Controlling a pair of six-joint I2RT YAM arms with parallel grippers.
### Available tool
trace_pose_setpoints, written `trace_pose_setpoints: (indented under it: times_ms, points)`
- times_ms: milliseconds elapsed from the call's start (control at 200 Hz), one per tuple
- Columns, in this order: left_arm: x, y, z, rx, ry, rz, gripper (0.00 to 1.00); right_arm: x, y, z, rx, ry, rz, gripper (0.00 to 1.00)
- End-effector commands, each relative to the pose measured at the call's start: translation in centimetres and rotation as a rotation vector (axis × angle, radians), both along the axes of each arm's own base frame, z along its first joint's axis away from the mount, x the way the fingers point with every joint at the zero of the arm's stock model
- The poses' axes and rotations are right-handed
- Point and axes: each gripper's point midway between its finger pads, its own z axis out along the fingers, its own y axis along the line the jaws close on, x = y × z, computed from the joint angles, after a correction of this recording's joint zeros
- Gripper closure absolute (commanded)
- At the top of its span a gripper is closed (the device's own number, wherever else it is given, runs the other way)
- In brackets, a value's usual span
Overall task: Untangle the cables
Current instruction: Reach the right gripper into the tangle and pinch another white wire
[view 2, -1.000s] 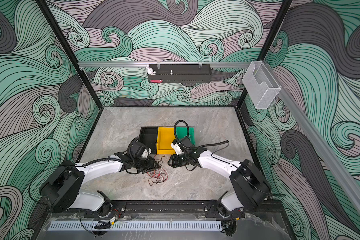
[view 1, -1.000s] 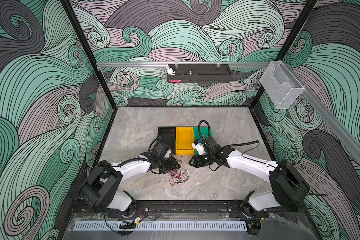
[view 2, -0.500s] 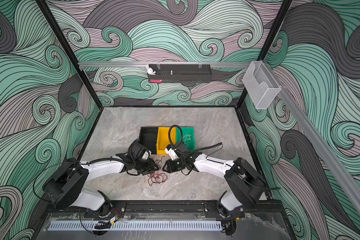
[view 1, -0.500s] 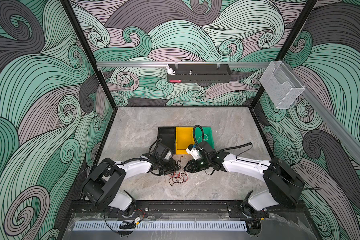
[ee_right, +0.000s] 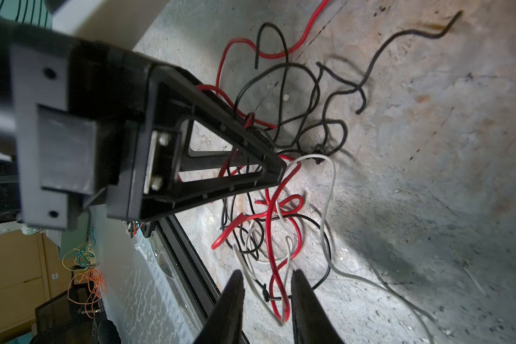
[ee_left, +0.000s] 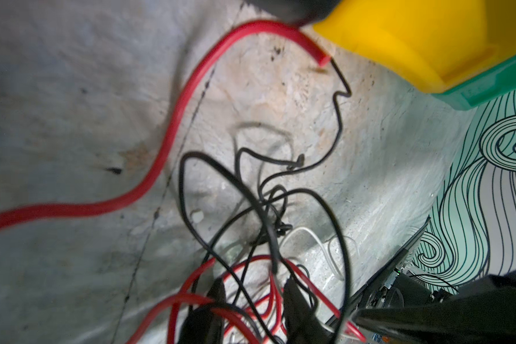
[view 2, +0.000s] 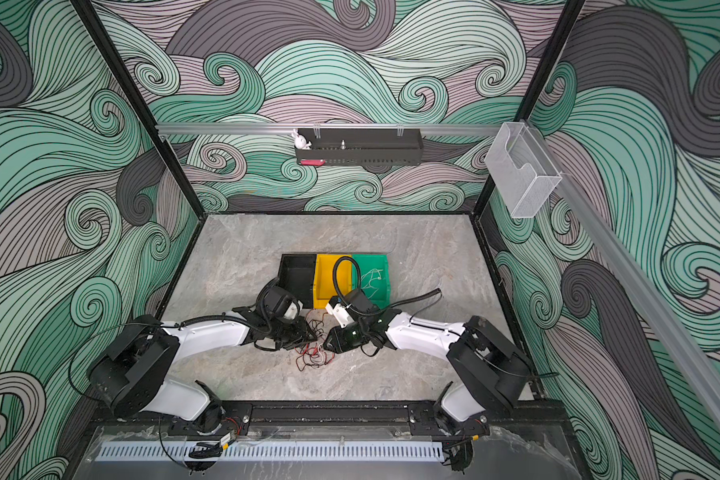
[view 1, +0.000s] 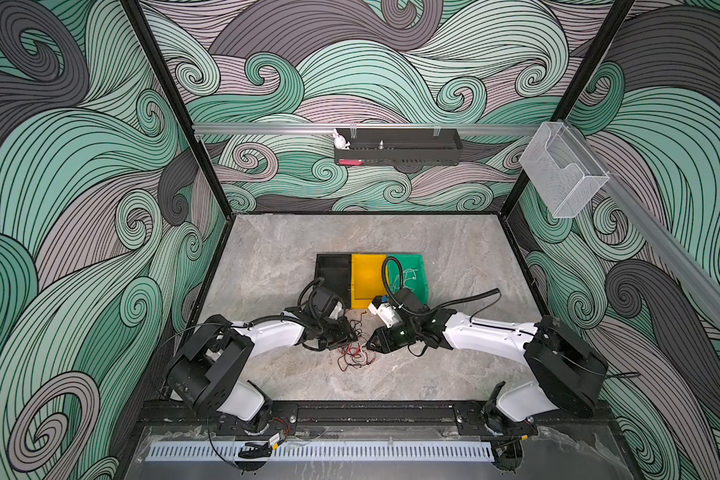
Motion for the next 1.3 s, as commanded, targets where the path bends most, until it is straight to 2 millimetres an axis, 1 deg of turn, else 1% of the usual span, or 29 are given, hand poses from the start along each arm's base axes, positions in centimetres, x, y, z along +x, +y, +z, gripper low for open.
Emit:
trace_pose_setpoints:
  times_ms: [0, 95, 240, 340, 455, 500, 520, 620, 806, 946, 1011, 1131, 1296]
  points:
    - [-0.4, 0.2, -0.6, 0.015, 0.007, -0.001, 0.65, -0.2, 0.0, -0.4, -0.020, -0.018, 0.004, 0.73]
    - [-0.4, 0.2, -0.5, 0.015, 0.006, 0.001, 0.66, 0.0, -0.4, -0.5, -0.039, -0.034, -0.003, 0.79]
    - [-0.5, 0.3, -0.4, 0.015, 0.002, 0.002, 0.71, 0.3, -0.9, -0.5, -0.066, -0.059, -0.011, 0.82]
    - [-0.6, 0.4, -0.4, 0.015, 0.002, 0.002, 0.78, 0.5, -1.3, -0.6, -0.091, -0.075, -0.016, 0.84]
    - [-0.7, 0.5, -0.5, 0.017, 0.005, 0.006, 0.91, 0.7, -1.9, -0.6, -0.118, -0.099, -0.022, 0.87]
    - [-0.8, 0.6, -0.5, 0.019, 0.005, 0.008, 0.94, 0.9, -2.0, -0.5, -0.125, -0.110, -0.026, 0.88]
    - [-0.8, 0.6, -0.4, 0.018, 0.004, 0.007, 0.96, 0.9, -2.1, -0.5, -0.129, -0.114, -0.025, 0.89]
    - [-0.9, 0.6, -0.3, 0.017, 0.004, 0.005, 1.00, 1.1, -2.2, -0.3, -0.141, -0.130, -0.024, 0.89]
    - [-1.0, 0.8, -0.3, 0.021, -0.001, 0.010, 1.00, 1.3, -2.4, -0.3, -0.150, -0.145, -0.023, 0.88]
    - [-1.0, 0.9, -0.3, 0.022, 0.001, 0.011, 1.00, 1.6, -2.1, -0.1, -0.143, -0.158, -0.023, 0.79]
    - [-1.0, 0.8, -0.3, 0.022, 0.001, 0.011, 1.00, 1.8, -1.8, 0.0, -0.133, -0.166, -0.025, 0.78]
    - [-0.9, 0.8, -0.2, 0.020, -0.001, 0.011, 1.00, 2.1, -1.5, 0.3, -0.120, -0.179, -0.026, 0.79]
    - [-0.9, 0.8, -0.3, 0.021, 0.003, 0.012, 1.00, 2.4, -1.1, 0.3, -0.112, -0.189, -0.021, 0.86]
